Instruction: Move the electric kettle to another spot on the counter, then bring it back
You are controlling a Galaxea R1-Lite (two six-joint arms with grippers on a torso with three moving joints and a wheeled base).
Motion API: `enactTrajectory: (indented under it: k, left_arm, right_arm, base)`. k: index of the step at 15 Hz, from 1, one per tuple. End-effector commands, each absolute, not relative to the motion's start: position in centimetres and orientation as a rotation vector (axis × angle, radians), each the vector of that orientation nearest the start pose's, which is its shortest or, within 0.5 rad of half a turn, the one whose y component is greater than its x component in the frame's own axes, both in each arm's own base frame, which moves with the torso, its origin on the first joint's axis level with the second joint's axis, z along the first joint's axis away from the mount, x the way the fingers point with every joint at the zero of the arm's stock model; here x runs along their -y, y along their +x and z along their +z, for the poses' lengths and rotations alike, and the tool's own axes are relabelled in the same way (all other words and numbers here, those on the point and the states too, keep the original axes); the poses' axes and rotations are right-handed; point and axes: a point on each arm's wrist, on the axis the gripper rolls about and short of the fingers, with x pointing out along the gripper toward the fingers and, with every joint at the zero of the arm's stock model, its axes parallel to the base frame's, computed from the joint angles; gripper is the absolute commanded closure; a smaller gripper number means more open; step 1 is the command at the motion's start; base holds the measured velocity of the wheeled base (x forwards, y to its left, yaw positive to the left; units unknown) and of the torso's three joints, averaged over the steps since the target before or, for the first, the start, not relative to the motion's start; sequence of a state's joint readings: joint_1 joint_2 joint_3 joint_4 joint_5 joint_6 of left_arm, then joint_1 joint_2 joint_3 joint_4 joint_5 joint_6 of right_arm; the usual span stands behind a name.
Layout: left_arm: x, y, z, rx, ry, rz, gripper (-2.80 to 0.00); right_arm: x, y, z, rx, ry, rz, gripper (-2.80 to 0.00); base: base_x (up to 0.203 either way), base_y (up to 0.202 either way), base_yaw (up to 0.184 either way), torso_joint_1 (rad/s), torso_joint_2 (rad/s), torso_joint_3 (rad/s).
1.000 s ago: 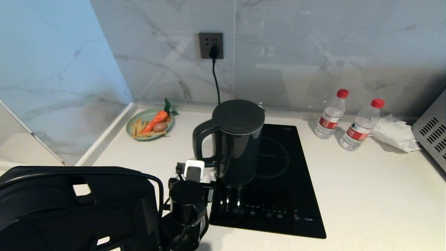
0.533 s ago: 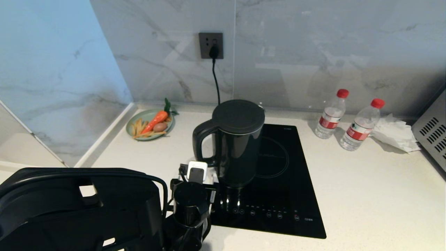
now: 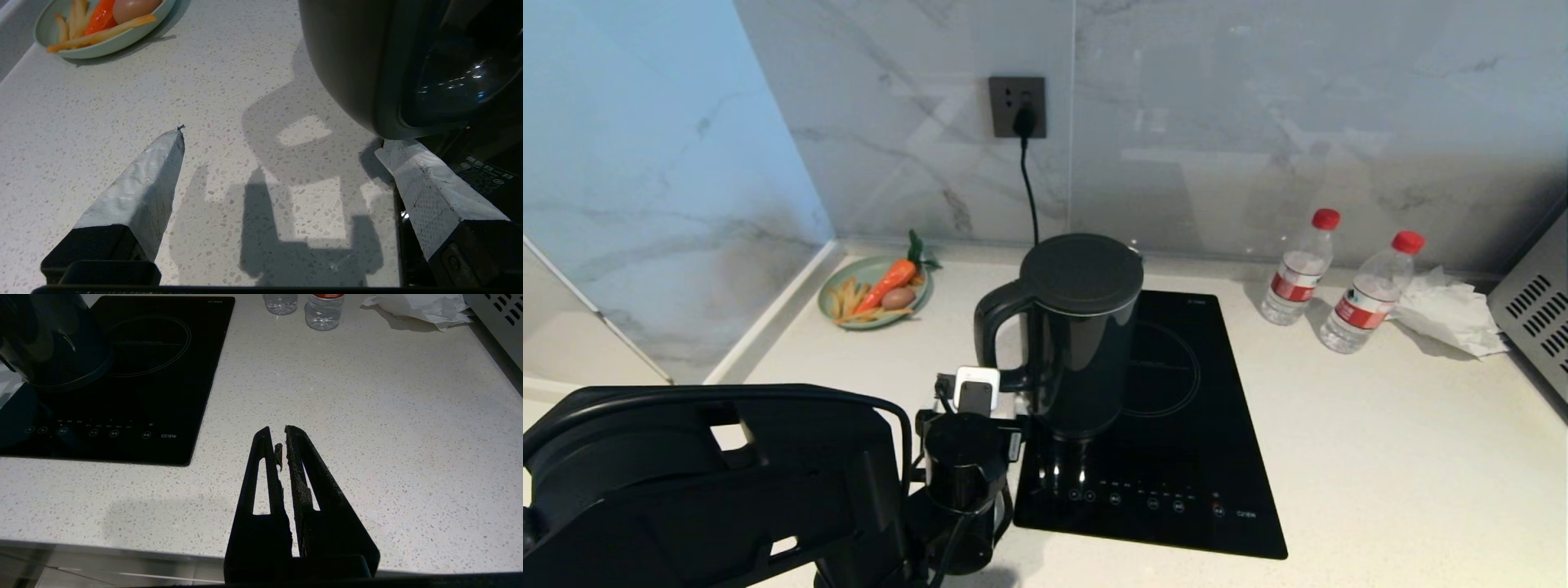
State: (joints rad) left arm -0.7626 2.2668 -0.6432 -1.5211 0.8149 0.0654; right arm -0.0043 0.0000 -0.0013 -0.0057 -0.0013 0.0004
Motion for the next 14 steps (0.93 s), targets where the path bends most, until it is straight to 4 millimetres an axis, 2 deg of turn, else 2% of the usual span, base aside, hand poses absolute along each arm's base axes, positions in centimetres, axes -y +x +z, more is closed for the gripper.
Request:
enactTrajectory:
  k: [1, 14]
  left_arm:
    - [23.36, 27.0, 4.43, -0.059, 0.123, 0.058, -2.8]
    - [23.58, 26.18, 3.77, -0.08, 0.144, 0.038, -2.8]
  right_arm:
    - [-0.01, -2.28, 7.61, 0.006, 0.0, -0.006, 0.0]
    - [-0.01, -2.29, 7.65, 0.008, 0.0, -0.005, 0.0]
  base:
    - [0.0, 0.0, 0.0, 0.0, 0.0, 0.0]
    - [0.0, 0.0, 0.0, 0.0, 0.0, 0.0]
